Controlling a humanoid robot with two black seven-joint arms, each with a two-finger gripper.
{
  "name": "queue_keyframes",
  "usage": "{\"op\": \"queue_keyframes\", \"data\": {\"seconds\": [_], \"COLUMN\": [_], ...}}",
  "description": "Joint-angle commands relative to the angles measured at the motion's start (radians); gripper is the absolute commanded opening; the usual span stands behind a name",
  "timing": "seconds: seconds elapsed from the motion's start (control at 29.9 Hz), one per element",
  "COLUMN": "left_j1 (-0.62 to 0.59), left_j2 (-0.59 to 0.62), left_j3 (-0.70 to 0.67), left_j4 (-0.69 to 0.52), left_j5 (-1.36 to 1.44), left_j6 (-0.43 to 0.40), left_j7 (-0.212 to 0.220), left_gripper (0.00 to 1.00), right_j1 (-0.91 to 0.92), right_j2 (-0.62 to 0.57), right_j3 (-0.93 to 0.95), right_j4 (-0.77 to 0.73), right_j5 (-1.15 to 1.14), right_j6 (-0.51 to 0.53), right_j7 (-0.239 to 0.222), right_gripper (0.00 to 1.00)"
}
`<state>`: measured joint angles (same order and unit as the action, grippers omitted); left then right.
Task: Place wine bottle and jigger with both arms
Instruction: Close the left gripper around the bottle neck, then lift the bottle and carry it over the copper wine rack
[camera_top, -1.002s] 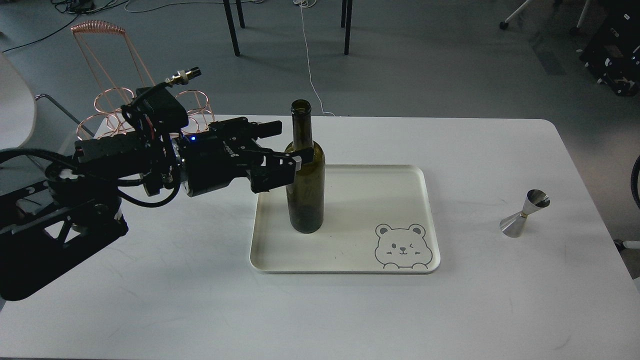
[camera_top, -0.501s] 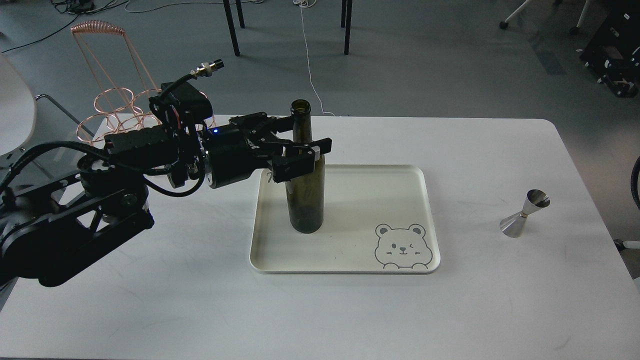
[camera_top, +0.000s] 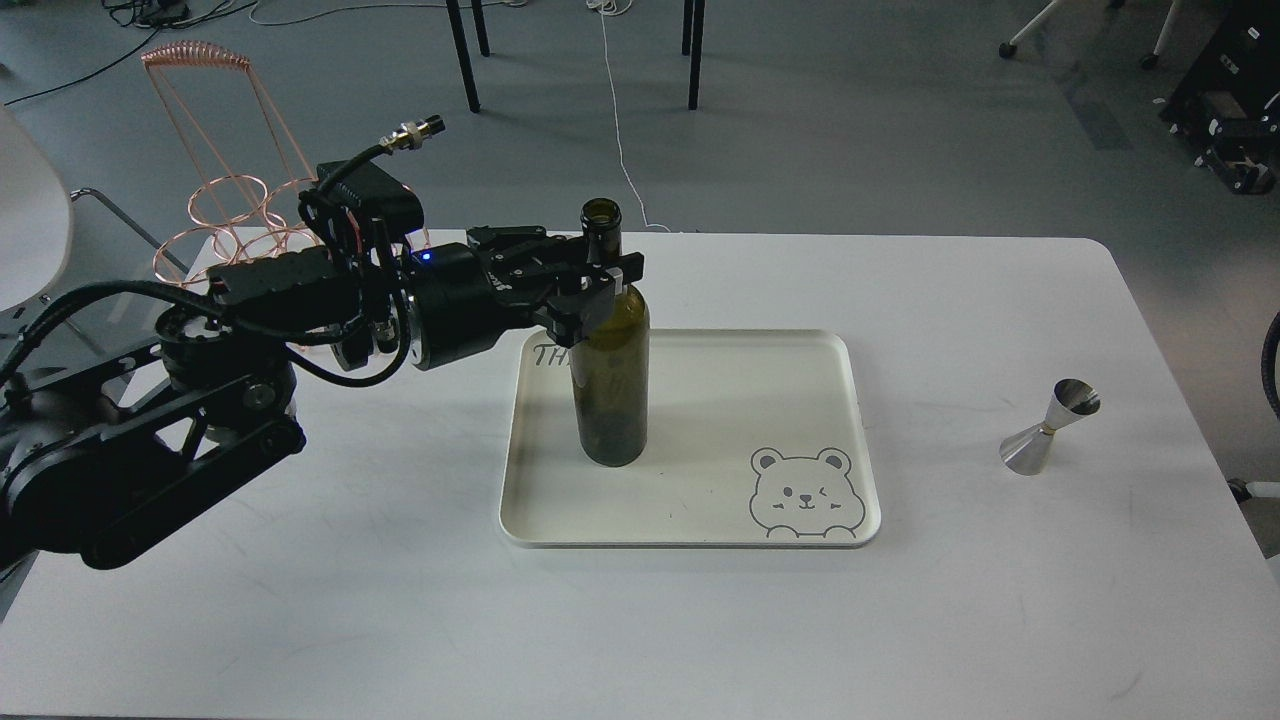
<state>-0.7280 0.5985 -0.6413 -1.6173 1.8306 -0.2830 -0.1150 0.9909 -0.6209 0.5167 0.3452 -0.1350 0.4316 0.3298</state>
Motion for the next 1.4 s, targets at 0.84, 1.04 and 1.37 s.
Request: {"op": "queue_keyframes", "data": {"seconds": [0.84, 1.04, 1.37], "left_j1": [-0.165, -0.189, -0.214], "left_j2": [0.310, 0.307, 0.282], "left_j3": [-0.113, -0.103, -0.100], "left_j4": [0.144, 0.298, 0.436], "left_j5": [-0.105, -0.094, -0.093], "left_j6": [0.016, 0.057, 0.081], "left_j7": [-0.066, -0.069, -0.090], "left_gripper": [0.10, 0.10, 0.10], "right_j1": [0.005, 0.005, 0.003], "right_j2": [0.000, 0.001, 0.003], "right_j3": [0.000, -0.001, -0.001], "right_j4": [0.003, 0.003, 0.003], "right_j5": [0.000, 0.000, 0.000], "right_j6": [0.001, 0.001, 0.003], "right_j7": [0.000, 0.000, 0.000], "right_gripper": [0.97, 0.97, 0.97]}}
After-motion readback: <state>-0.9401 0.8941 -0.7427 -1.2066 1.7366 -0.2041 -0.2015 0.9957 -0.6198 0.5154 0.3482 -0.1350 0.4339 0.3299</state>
